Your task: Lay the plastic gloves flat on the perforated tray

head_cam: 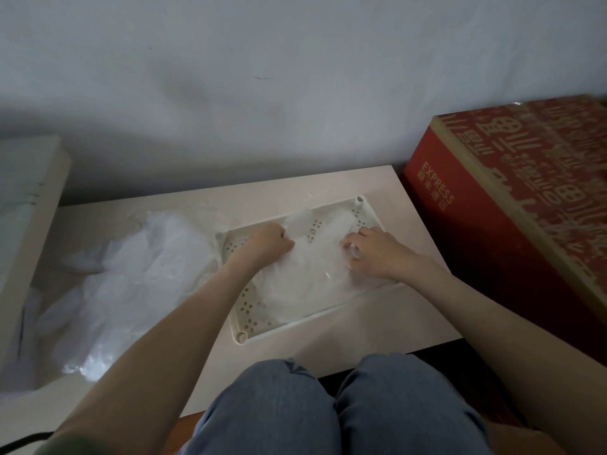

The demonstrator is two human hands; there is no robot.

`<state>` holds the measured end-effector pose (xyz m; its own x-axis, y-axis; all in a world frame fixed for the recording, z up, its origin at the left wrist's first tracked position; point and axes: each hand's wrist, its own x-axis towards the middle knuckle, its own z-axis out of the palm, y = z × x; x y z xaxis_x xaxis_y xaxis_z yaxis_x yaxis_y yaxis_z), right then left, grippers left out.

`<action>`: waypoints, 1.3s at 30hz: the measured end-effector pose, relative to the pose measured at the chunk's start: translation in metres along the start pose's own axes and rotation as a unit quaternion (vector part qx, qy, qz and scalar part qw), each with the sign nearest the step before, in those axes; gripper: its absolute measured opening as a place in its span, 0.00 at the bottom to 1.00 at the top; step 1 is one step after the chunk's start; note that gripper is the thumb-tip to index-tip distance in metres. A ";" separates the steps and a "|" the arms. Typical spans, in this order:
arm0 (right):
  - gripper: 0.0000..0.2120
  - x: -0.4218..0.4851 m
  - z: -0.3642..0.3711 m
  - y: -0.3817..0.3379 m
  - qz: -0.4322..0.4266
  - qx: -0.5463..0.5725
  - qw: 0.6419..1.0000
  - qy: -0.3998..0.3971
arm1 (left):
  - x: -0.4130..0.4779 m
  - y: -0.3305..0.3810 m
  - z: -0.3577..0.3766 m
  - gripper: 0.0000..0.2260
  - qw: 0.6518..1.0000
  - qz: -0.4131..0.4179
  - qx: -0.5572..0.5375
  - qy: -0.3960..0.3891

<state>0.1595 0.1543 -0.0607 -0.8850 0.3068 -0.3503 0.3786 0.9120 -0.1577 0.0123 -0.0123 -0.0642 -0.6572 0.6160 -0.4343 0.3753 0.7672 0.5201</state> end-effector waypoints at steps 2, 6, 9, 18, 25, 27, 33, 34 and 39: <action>0.17 0.000 0.000 0.001 -0.003 0.005 1.000 0.002 | -0.001 0.000 0.000 0.09 1.000 -0.008 -0.010 0.006; 0.17 0.000 0.001 0.002 -0.004 0.019 1.000 0.002 | -0.007 0.003 0.005 0.12 0.995 -0.022 -0.045 0.091; 0.17 0.000 0.001 0.001 -0.003 0.029 1.000 0.003 | -0.005 0.004 0.007 0.16 0.983 -0.070 -0.125 0.118; 0.17 0.003 0.002 0.001 -0.006 0.036 0.999 -0.008 | 0.013 0.001 0.001 0.04 0.964 -0.091 -0.240 0.068; 0.13 0.002 0.003 0.003 -0.009 0.055 0.998 0.006 | 0.012 0.000 0.006 0.23 0.959 -0.060 -0.275 0.013; 0.13 0.003 0.004 0.004 -0.013 0.045 0.999 0.008 | 0.020 -0.003 0.014 0.25 0.966 -0.050 -0.253 0.004; 0.13 0.003 0.007 0.006 -0.011 0.048 0.999 0.016 | 0.004 0.011 0.009 0.10 0.999 -0.005 -0.023 0.042; 0.13 0.003 0.006 0.006 -0.012 0.047 0.999 0.016 | 0.005 0.011 0.008 0.10 0.999 0.015 -0.019 0.048; 0.10 0.004 0.007 0.007 -0.014 0.063 0.997 0.038 | 0.007 0.012 0.000 0.03 0.995 0.082 0.018 0.060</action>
<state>0.1609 0.1599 -0.0698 -0.9114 0.3062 -0.2749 0.3809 0.8804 -0.2823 0.0126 0.0012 -0.0606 -0.6580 0.7088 -0.2543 0.5055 0.6661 0.5485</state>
